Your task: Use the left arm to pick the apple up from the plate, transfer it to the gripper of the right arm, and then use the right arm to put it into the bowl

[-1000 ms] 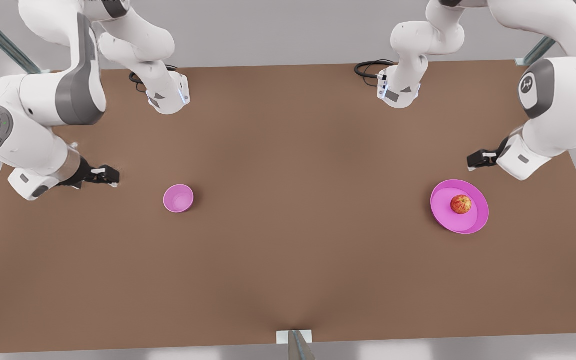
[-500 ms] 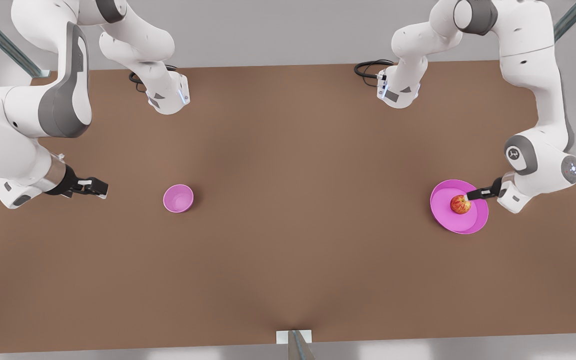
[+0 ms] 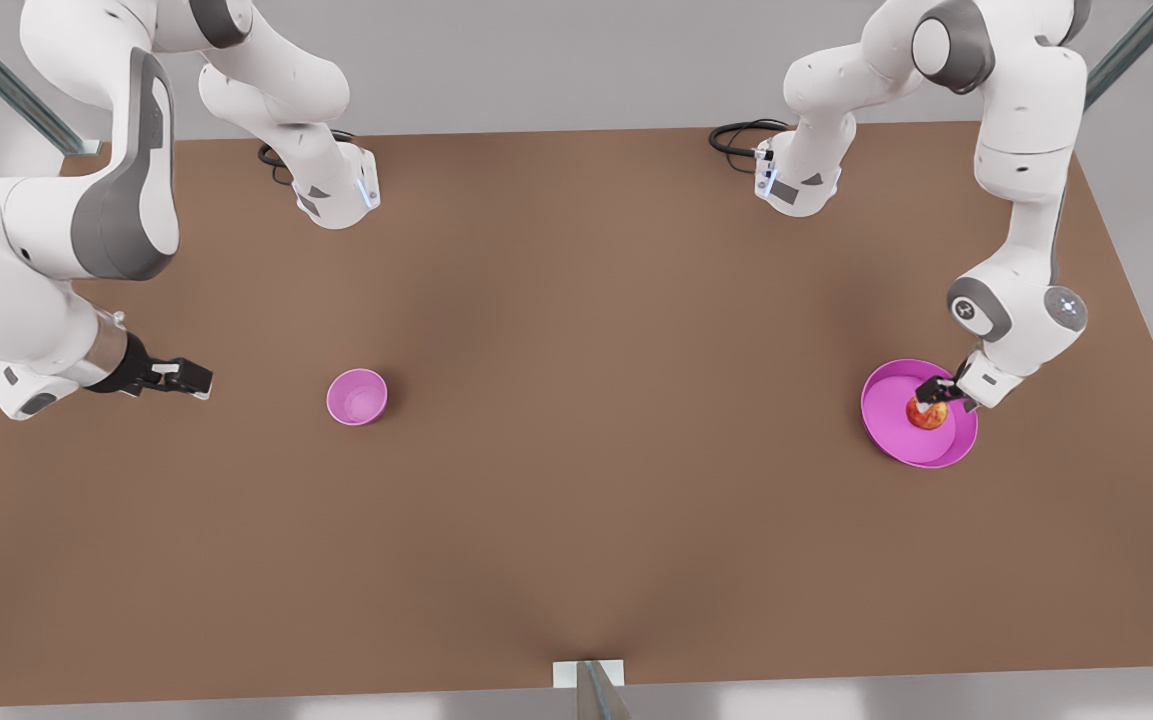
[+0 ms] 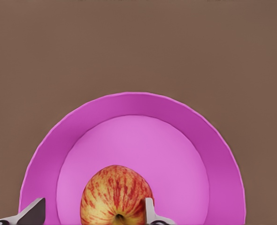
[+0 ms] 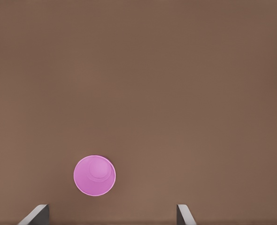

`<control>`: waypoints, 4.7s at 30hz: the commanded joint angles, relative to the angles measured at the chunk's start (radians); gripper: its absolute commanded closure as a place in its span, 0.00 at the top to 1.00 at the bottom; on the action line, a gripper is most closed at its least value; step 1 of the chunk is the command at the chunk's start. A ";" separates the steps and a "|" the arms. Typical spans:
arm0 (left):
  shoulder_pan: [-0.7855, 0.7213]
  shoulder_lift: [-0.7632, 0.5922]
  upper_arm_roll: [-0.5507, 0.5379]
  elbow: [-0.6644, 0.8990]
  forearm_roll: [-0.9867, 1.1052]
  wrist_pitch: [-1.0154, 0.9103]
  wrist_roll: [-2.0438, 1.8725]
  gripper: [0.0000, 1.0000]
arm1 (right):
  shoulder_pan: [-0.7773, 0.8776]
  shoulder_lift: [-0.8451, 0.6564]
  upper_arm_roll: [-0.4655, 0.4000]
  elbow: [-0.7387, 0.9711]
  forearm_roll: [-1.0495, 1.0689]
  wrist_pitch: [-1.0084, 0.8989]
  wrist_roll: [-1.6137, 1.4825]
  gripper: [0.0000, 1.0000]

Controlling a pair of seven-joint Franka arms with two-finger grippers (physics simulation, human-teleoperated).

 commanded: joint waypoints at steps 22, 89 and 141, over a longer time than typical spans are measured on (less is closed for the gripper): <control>-0.032 0.080 -0.006 -0.006 -0.043 0.098 0.279 0.90 | -0.008 0.000 0.001 0.001 0.002 0.001 -0.003 1.00; -0.724 0.708 -0.560 1.260 -1.278 -0.123 1.035 0.79 | -0.001 0.401 0.094 -0.295 1.448 0.211 -0.607 1.00; -0.736 0.727 -0.558 1.281 -1.278 -0.112 1.035 0.80 | 0.058 0.461 0.168 -0.298 1.517 0.219 -0.793 0.87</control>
